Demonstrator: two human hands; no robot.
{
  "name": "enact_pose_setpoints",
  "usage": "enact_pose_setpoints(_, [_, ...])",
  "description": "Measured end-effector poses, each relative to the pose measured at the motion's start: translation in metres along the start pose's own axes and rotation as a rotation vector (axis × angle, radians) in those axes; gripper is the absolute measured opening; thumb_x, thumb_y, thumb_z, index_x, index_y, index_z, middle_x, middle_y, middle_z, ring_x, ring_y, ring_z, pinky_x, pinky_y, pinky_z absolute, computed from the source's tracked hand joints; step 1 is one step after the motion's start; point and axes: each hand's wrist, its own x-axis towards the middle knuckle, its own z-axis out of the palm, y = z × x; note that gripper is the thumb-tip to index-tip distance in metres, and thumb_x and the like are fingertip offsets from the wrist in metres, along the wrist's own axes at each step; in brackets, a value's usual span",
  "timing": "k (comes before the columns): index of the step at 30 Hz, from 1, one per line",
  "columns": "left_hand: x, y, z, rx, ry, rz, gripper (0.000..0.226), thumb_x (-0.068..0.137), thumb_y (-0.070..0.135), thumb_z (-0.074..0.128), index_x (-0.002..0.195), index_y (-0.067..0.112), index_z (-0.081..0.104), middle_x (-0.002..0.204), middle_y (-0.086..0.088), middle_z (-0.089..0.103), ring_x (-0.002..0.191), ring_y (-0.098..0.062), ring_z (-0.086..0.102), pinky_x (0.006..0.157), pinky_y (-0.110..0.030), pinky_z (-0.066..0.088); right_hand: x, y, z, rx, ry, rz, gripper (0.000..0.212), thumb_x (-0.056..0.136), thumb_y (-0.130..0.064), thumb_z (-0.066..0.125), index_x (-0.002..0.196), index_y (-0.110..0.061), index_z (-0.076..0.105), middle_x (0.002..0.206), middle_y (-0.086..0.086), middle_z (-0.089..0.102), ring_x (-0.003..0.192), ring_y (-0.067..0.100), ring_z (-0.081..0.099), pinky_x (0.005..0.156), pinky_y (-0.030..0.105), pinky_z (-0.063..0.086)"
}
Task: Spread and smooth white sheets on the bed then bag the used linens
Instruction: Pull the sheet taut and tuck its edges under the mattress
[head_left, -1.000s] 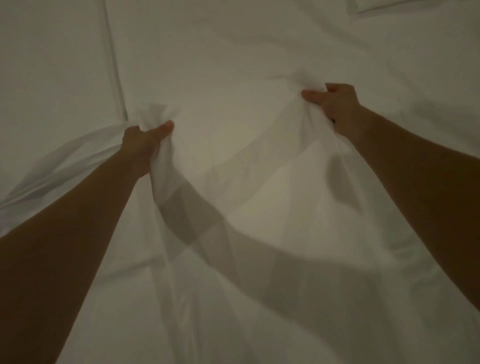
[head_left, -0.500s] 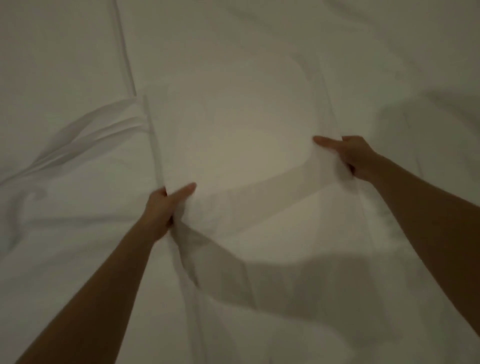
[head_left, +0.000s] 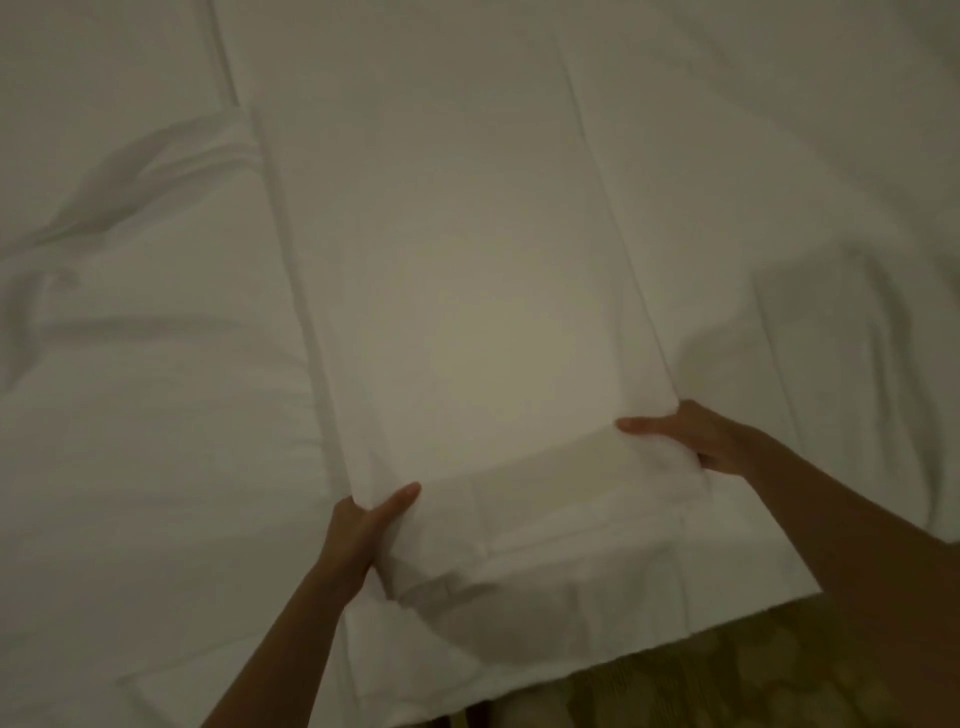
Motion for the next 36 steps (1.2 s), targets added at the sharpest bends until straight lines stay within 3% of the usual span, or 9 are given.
enact_pose_setpoints(2, [-0.010,-0.009,0.000,0.024,-0.016,-0.013,0.055,0.047,0.036,0.090,0.092,0.016,0.067,0.076,0.006,0.075,0.076,-0.013,0.072,0.067,-0.026,0.054,-0.006,0.021,0.000,-0.041,0.026,-0.023,0.105,0.033,-0.060,0.091,0.112,0.002,0.062,0.100,0.014,0.073,0.092,0.031,0.070,0.090,0.050,0.054])
enact_pose_setpoints(4, [-0.014,-0.013,-0.002,0.012,-0.016,0.017,0.035,0.067,0.021,0.087,0.094,0.012,0.067,0.073,0.007,0.074,0.072,-0.010,0.072,0.062,-0.023,0.055,-0.014,0.030,-0.001,-0.083,0.082,-0.068,0.099,0.045,-0.060,0.087,0.116,0.003,0.059,0.105,0.013,0.070,0.096,0.028,0.067,0.090,0.043,0.054])
enact_pose_setpoints(9, [-0.015,-0.019,-0.005,0.135,0.064,-0.016,0.028,0.078,0.011,0.078,0.101,0.001,0.067,0.092,-0.015,0.070,0.081,-0.026,0.067,0.067,-0.036,0.057,-0.018,0.037,0.009,-0.179,0.190,-0.139,0.037,0.079,-0.028,0.078,0.099,0.000,0.065,0.094,0.013,0.068,0.093,0.028,0.062,0.075,0.025,0.046])
enact_pose_setpoints(12, [-0.010,-0.013,-0.006,0.302,0.052,-0.007,0.021,0.075,0.013,0.082,0.087,0.005,0.065,0.077,-0.009,0.067,0.067,-0.024,0.064,0.046,-0.031,0.054,-0.016,0.038,0.019,-0.267,0.302,-0.138,0.052,0.077,-0.028,0.080,0.114,0.004,0.064,0.114,0.020,0.067,0.108,0.034,0.062,0.089,0.033,0.046])
enact_pose_setpoints(14, [-0.010,-0.013,-0.015,0.401,0.022,0.012,0.019,0.075,0.013,0.082,0.082,0.010,0.065,0.078,-0.008,0.068,0.069,-0.025,0.065,0.050,-0.031,0.057,-0.018,0.037,0.022,-0.360,0.389,-0.131,0.063,0.074,-0.034,0.082,0.121,0.001,0.060,0.121,0.019,0.064,0.112,0.035,0.059,0.095,0.037,0.044])
enact_pose_setpoints(17, [-0.009,-0.015,-0.041,0.435,0.020,0.040,0.010,0.076,0.013,0.081,0.078,0.014,0.071,0.079,-0.011,0.073,0.074,-0.026,0.070,0.072,-0.038,0.060,-0.031,0.024,0.035,-0.396,0.571,-0.228,0.071,0.071,-0.019,0.084,0.128,-0.001,0.046,0.126,0.022,0.054,0.116,0.039,0.052,0.095,0.045,0.043])
enact_pose_setpoints(20, [-0.011,-0.011,-0.071,0.370,0.055,0.048,0.007,0.079,0.010,0.077,0.083,0.010,0.071,0.073,-0.011,0.073,0.058,-0.015,0.068,0.056,-0.023,0.054,-0.045,-0.002,0.059,-0.447,0.725,-0.423,0.074,0.075,-0.006,0.076,0.139,-0.006,0.039,0.138,0.020,0.039,0.125,0.040,0.040,0.097,0.052,0.040])
enact_pose_setpoints(27, [-0.003,-0.002,-0.155,0.288,0.152,0.105,0.005,0.085,0.012,0.071,0.089,0.009,0.072,0.071,-0.007,0.071,0.055,-0.012,0.064,0.047,-0.019,0.046,-0.055,-0.083,0.192,-0.719,0.531,-0.831,0.061,0.082,-0.008,0.069,0.138,-0.003,0.046,0.143,0.017,0.045,0.130,0.036,0.043,0.108,0.045,0.034])
enact_pose_setpoints(36, [0.001,0.036,-0.339,0.309,0.209,0.194,0.005,0.088,0.019,0.068,0.084,0.016,0.068,0.080,-0.004,0.071,0.060,-0.012,0.065,0.053,-0.020,0.045,-0.076,-0.171,0.431,-0.844,0.260,-0.947,0.056,0.094,-0.022,0.055,0.145,-0.017,0.034,0.149,0.001,0.034,0.131,0.022,0.040,0.105,0.037,0.036])
